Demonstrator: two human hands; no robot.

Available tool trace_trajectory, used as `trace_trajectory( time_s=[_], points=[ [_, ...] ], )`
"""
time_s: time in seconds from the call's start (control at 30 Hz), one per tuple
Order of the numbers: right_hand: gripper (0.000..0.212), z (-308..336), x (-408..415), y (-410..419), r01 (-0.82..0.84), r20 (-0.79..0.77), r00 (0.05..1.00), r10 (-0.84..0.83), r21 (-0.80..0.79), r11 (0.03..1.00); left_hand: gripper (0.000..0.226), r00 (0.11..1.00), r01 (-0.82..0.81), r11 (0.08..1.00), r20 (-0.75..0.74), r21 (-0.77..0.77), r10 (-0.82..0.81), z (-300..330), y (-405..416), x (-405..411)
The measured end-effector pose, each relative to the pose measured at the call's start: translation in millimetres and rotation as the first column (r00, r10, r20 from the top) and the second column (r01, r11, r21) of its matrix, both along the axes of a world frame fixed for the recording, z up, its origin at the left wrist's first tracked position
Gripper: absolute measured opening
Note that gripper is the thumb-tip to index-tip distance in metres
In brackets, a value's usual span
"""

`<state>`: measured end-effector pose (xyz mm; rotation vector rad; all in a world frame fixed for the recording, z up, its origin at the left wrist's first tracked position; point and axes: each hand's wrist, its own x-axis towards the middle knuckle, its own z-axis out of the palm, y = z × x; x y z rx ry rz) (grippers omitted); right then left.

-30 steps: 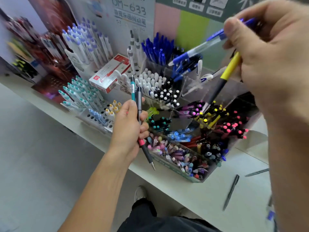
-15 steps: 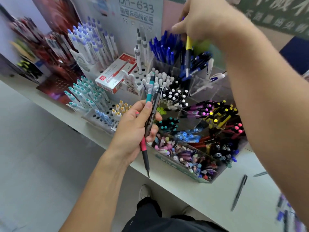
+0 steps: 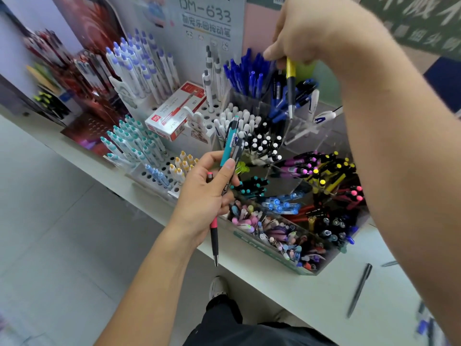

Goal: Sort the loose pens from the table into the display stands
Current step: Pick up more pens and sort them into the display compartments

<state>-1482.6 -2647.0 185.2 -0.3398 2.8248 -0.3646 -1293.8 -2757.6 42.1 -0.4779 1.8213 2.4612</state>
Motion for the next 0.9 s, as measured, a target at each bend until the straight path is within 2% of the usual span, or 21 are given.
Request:
trace_trajectory(
  time_s=[0.1,0.23,0.33,0.4,0.47,0.53,0.6,0.67,0.73,0.77,0.83,0.9],
  points=[
    [0.021,-17.6,3.2,-5.6,-0.059,-0.161,0.986,0.050,-0.052,0.997,0.018,1.000,-0.017,0.999,0.003,0.030,0.017,-2.6,0.0,1.0],
    [0.021,-22.9,4.6,-0.3,-0.054,-0.182,0.983,0.037,-0.088,0.995,0.022,0.999,-0.034,0.991,0.009,0.130,0.033,-6.8,-11.3,6.4],
    [0.027,-9.9,42.5,30.7,-0.086,-0.291,0.957,-0.005,-0.299,0.950,0.030,0.999,0.042,0.997,-0.017,0.069,-0.041,-8.8,-20.3,12.9],
    [0.020,-19.7,77.4,46.5,-0.165,-0.185,0.978,0.095,-0.413,0.896,0.036,0.992,0.124,0.992,-0.033,-0.013,-0.125,-10.0,-18.5,17.7],
    [0.025,-49.4,103.7,49.4,-0.161,0.060,0.976,0.211,-0.460,0.873,0.038,0.979,0.197,0.979,-0.041,-0.046,-0.199,-10.3,-11.2,20.9],
    [0.028,-81.2,112.8,52.7,-0.046,0.201,0.961,0.191,-0.566,0.823,0.035,0.972,0.230,0.970,-0.029,-0.077,-0.233,-11.0,-4.4,20.8],
    [0.021,-98.2,114.1,63.6,0.084,0.227,0.969,0.096,-0.670,0.738,0.034,0.970,0.239,0.963,-0.004,-0.124,-0.241,-12.9,-1.9,20.0],
    [0.016,-101.1,112.3,81.5,0.155,0.166,0.985,-0.046,-0.740,0.654,0.036,0.973,0.229,0.953,0.040,-0.199,-0.226,-19.1,-4.5,20.4],
    [0.014,-102.2,113.7,96.2,0.088,0.011,0.993,-0.116,-0.724,0.684,0.031,0.985,0.161,0.957,0.106,-0.243,-0.139,-26.6,-10.2,23.3],
    [0.013,-103.3,117.2,98.2,0.032,-0.075,0.991,-0.111,-0.672,0.740,0.029,0.987,0.110,0.970,0.140,-0.216,-0.081,-30.3,-13.4,24.8],
    [0.010,-108.7,128.1,89.9,-0.047,-0.199,0.977,-0.078,-0.557,0.829,0.027,0.979,0.009,0.998,0.202,-0.070,0.005,-36.8,-18.5,26.2],
    [0.011,-116.7,135.0,72.0,-0.064,-0.257,0.963,-0.080,-0.507,0.860,0.028,0.971,-0.052,0.995,0.235,0.085,0.030,-39.4,-21.5,26.4]
  ],
)
